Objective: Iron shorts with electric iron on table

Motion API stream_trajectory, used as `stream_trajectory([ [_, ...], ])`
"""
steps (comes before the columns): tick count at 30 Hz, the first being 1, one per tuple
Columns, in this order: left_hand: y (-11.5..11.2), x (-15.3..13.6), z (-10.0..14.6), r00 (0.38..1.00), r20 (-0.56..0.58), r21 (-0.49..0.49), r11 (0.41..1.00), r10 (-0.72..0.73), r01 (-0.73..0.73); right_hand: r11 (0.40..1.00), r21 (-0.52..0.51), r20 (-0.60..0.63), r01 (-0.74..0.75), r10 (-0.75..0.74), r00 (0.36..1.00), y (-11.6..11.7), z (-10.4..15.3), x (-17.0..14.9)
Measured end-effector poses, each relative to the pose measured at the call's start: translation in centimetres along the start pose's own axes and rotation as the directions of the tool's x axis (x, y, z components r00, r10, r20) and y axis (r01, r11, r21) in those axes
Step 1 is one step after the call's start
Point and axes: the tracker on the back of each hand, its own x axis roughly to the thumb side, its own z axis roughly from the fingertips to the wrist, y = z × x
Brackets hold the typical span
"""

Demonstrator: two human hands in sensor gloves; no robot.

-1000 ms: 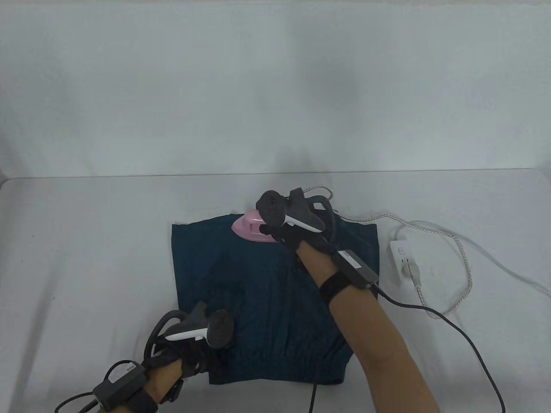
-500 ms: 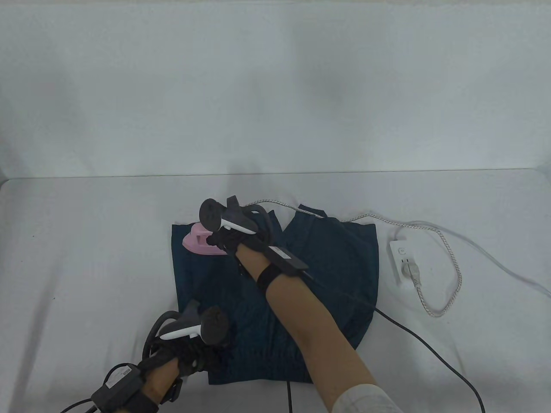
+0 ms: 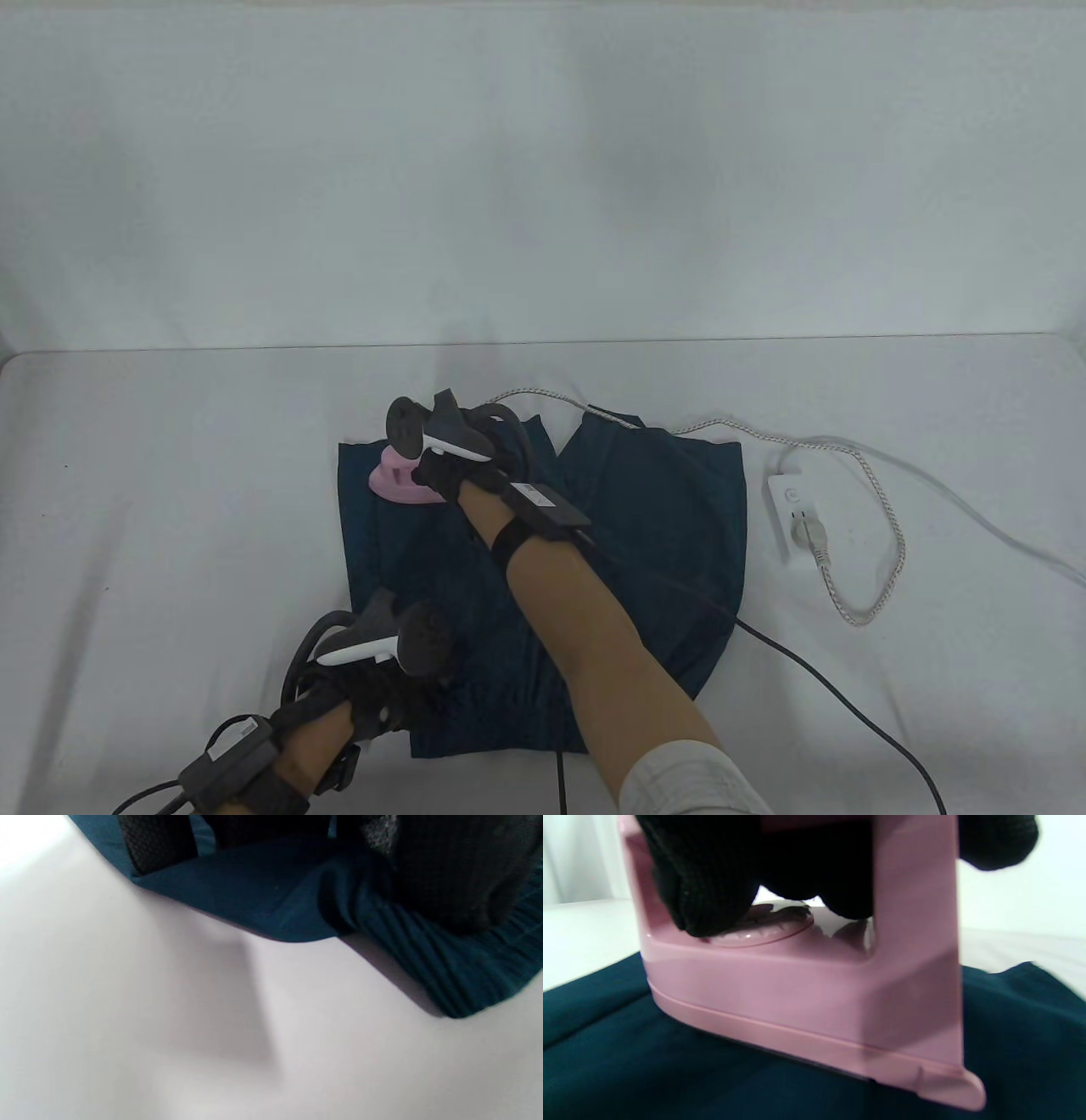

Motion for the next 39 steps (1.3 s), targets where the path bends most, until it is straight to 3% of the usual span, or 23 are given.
stream_trajectory([
  [9, 0.1, 0.1, -0.1, 1.000, 0.005, -0.008, 1.000, -0.006, 0.006, 0.996, -0.021, -0.082, -0.090, 0.088, 0.993, -0.4, 2.4, -5.1],
  [16, 0.2, 0.2, -0.2, 1.000, 0.000, -0.016, 1.000, -0.015, 0.015, 1.000, -0.014, -0.144, -0.021, 0.018, 0.989, -0.1, 3.2, -6.9],
  [23, 0.3, 0.3, -0.2, 1.000, -0.008, -0.018, 1.000, -0.023, 0.023, 0.999, -0.033, -0.120, 0.024, -0.027, 0.992, 0.3, 2.5, -3.9],
  [34, 0.3, 0.3, -0.3, 1.000, -0.007, -0.020, 1.000, -0.014, 0.014, 0.998, -0.021, 0.036, 0.058, -0.057, 0.998, 0.7, 1.6, 3.2],
  [39, 0.3, 0.3, -0.3, 1.000, -0.007, -0.021, 1.000, -0.014, 0.014, 0.999, -0.027, 0.042, 0.027, -0.026, 0.999, 0.7, 1.7, 4.4],
])
